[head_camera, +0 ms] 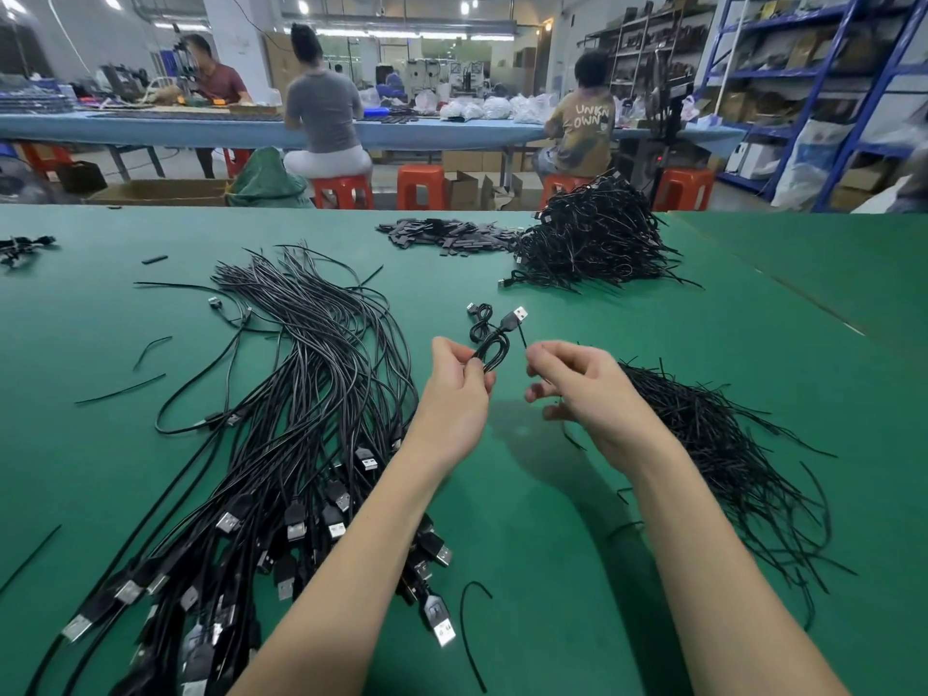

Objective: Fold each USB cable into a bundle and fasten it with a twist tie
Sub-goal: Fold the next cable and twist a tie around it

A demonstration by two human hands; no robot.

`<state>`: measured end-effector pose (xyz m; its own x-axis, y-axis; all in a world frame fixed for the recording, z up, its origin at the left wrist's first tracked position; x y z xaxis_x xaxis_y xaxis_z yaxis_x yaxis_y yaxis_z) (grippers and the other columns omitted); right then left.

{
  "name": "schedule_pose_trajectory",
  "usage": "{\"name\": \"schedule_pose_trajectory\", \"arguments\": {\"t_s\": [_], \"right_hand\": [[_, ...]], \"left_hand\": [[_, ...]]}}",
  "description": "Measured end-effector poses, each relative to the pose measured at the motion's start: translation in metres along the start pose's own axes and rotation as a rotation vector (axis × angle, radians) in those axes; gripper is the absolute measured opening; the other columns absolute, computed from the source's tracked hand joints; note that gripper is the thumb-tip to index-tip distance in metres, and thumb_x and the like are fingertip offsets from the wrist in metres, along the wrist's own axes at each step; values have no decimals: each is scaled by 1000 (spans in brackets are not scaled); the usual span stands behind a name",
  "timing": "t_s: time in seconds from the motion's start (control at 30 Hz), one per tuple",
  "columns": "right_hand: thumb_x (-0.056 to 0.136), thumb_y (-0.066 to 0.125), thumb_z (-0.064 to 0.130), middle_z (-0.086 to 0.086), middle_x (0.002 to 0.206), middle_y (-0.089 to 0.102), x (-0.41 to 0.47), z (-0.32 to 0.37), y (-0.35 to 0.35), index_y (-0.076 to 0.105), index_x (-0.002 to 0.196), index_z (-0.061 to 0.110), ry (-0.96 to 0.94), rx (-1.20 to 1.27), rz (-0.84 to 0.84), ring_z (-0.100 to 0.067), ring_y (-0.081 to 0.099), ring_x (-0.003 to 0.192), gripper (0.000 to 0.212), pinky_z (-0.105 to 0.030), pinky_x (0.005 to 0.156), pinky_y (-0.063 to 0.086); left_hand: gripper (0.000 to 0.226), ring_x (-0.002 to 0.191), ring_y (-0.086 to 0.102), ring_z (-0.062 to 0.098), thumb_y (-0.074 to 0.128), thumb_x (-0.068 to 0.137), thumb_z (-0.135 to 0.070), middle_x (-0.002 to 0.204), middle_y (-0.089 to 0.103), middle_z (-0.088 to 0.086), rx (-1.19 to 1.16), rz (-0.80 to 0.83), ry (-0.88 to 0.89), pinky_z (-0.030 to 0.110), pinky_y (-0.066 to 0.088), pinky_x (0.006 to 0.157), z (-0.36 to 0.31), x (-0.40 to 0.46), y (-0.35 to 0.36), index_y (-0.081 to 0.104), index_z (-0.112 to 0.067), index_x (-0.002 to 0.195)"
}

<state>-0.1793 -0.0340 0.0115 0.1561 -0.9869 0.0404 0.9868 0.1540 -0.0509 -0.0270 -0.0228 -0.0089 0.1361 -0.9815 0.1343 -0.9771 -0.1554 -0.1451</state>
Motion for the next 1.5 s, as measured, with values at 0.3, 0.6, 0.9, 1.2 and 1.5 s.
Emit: {"name": "schedule_pose_trajectory", "arguments": {"t_s": [0.3, 0.6, 0.9, 1.2, 1.5], "right_hand": [[90, 74, 3, -5, 58, 67, -3, 11, 21, 52, 96, 9, 1, 149, -35, -14, 59, 48, 23, -23, 54, 56], [84, 80, 3, -14, 69, 65, -3, 12, 20, 45, 95, 13, 103, 265, -32, -12, 59, 46, 39, -19, 54, 55], [87, 74, 3, -6, 76, 74, -7, 11, 18, 52, 88, 15, 290, 261, 181, -20, 74, 65, 24, -21, 53, 57], [85, 67, -3, -7, 72, 70, -4, -8, 17, 62, 97, 10, 468, 551, 202, -16, 72, 63, 19, -22, 57, 59], [68, 71, -2, -9, 77, 70, -3, -25, 1, 59, 100, 10, 439, 619, 157, -13, 67, 58, 37, -19, 51, 56]], "left_hand": [[8, 55, 52, 2, 39, 103, -12, 71, 59, 0, 286, -8, 244, 15, 37, 51, -16, -10, 2, 34, -14, 97], [24, 50, 43, 1, 38, 106, -27, 66, 55, -7, 230, -5, 199, 20, 35, 51, -14, -10, 0, 37, -22, 83], [22, 52, 47, 3, 42, 105, -24, 63, 52, 0, 294, -114, 228, 17, 35, 50, -12, -9, -3, 38, -14, 86], [23, 62, 51, 12, 41, 106, -27, 71, 60, -5, 142, -64, 181, 35, 43, 63, -12, -5, -8, 42, -18, 85], [24, 52, 43, 10, 44, 105, -14, 70, 60, 6, -212, 482, -101, 16, 25, 40, -17, -11, -16, 39, -15, 81]]}}
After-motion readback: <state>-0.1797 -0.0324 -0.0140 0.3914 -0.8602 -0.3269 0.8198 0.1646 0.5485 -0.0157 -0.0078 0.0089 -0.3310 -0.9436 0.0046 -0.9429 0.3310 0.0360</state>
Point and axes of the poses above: each hand's wrist, its own x-axis towards the middle knuckle, its own y-axis out of the palm, z = x × y, the point moved 2 cm from there along x, towards the middle knuckle
